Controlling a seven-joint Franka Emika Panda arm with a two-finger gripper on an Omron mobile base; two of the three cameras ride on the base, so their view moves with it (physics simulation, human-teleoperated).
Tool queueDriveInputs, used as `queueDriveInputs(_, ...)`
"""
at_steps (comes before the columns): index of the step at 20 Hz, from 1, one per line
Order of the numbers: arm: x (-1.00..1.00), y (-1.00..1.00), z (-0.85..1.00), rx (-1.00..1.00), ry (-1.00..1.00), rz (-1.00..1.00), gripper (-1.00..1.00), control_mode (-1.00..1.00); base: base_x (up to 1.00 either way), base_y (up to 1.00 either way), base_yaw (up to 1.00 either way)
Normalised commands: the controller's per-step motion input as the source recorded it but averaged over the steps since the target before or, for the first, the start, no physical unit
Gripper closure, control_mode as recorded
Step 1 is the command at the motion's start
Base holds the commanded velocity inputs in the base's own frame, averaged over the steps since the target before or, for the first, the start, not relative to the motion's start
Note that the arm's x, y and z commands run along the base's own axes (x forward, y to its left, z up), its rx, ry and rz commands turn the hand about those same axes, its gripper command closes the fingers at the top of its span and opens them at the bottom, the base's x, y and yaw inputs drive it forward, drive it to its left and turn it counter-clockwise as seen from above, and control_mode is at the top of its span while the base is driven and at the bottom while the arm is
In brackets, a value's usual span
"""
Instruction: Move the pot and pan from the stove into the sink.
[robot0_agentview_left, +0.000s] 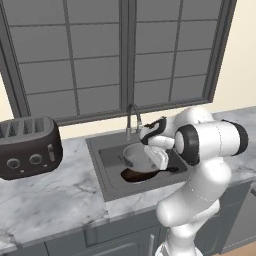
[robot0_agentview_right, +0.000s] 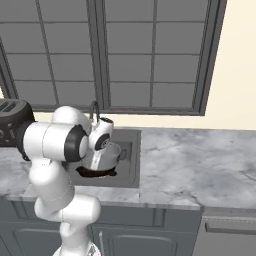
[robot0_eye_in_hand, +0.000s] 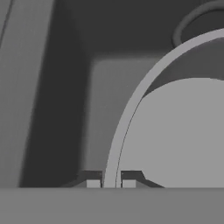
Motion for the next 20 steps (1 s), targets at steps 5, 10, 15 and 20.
queueDriveInputs(5,0.16,0.0,-0.12,0.0,-0.01,0.01,1.0,-1.0,0.0,0.0,0.0)
queueDriveInputs(10,0.13,0.0,0.11,0.02,-0.02,0.0,-1.0,-1.0,0.0,0.0,0.0)
queueDriveInputs(15,-0.01,0.0,0.77,0.05,-0.03,0.0,-1.0,-1.0,0.0,0.0,0.0)
queueDriveInputs(20,-0.19,-0.03,0.9,0.01,0.05,0.0,-1.0,-1.0,0.0,0.0,0.0)
